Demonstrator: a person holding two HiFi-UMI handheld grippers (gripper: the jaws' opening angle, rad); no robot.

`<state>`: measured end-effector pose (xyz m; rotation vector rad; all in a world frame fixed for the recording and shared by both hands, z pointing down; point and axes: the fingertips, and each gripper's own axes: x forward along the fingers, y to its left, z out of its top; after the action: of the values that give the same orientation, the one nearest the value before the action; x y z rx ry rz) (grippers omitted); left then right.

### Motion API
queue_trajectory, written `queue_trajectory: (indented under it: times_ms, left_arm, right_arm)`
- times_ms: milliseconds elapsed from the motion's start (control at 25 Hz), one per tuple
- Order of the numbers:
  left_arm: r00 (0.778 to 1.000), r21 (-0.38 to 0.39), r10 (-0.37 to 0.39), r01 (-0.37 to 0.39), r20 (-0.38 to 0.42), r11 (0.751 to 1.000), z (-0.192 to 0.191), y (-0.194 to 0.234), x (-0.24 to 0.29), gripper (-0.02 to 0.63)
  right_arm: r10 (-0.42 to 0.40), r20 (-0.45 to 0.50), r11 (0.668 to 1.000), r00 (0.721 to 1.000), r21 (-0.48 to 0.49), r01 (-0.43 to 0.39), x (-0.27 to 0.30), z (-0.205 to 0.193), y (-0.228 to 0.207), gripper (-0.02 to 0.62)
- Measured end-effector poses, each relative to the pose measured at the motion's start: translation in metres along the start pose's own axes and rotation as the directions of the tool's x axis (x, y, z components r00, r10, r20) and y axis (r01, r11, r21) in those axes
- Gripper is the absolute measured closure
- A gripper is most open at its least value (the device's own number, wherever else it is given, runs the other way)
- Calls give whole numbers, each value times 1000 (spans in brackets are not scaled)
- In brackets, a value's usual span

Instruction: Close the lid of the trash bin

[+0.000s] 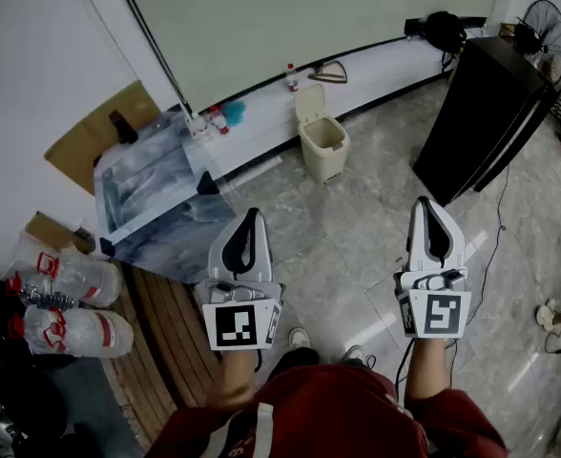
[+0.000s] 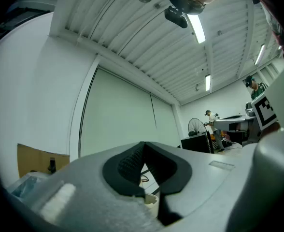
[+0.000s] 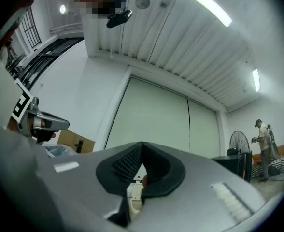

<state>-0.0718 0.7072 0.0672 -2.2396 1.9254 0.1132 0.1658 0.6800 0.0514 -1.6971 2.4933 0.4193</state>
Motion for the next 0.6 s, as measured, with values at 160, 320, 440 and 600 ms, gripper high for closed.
queue_trajectory:
  times_ms: [160,320,440,600]
  left_arm:
    - [1000,-8,-11,11,3,1000,-8,38,5,604]
    - [1000,-21,-26,26,12,999,-15,67,12,603]
    - [999,-36,-42,42,12,998,-22,83,15,603]
    - [998,-53,-57,57,9,997,-30,99,22,604]
  right_arm:
    - [-4,-1,1000,1000,-3,4,23,-4,32,597]
    - [-11,3,1000,1000,4,11,40,-7,58,597]
    - [-23,1,1000,1000,12,23,48,-9,73,597]
    - [-38,5,999,999,-1,38,56,-11,82,597]
